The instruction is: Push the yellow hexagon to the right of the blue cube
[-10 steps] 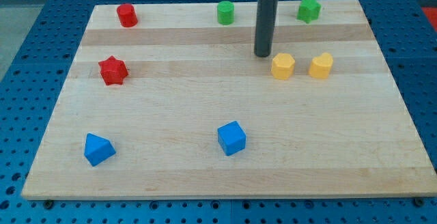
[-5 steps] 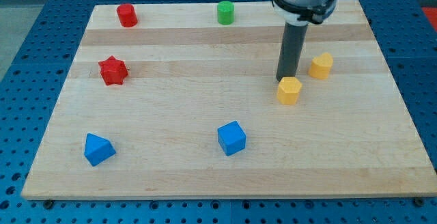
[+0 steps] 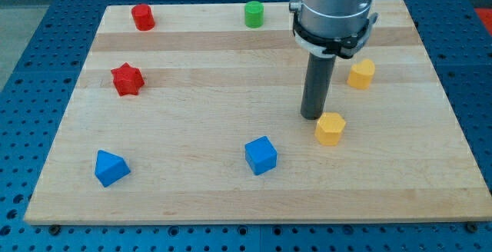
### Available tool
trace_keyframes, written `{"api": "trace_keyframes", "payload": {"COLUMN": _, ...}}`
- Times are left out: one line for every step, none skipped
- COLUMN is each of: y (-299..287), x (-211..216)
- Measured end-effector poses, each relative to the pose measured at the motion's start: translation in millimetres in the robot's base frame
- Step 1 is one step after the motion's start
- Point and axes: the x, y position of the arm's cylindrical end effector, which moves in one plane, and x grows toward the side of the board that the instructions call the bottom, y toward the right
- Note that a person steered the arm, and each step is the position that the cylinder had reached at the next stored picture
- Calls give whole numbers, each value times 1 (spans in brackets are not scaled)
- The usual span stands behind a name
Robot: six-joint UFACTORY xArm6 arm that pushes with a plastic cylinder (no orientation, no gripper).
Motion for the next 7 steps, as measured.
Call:
{"api": "trace_keyframes", "payload": {"y": 0, "x": 8}}
{"api": "trace_keyframes", "payload": {"y": 4, "x": 27}}
{"api": "trace_keyframes", "payload": {"y": 17, "x": 36}}
{"api": "trace_keyframes", "payload": {"y": 36, "x": 36}}
{"api": "trace_keyframes", "payload": {"y": 44, "x": 36}}
{"api": "trace_keyframes", "payload": {"y": 45, "x": 35}}
{"api": "trace_keyframes", "payload": {"y": 52, "x": 34}}
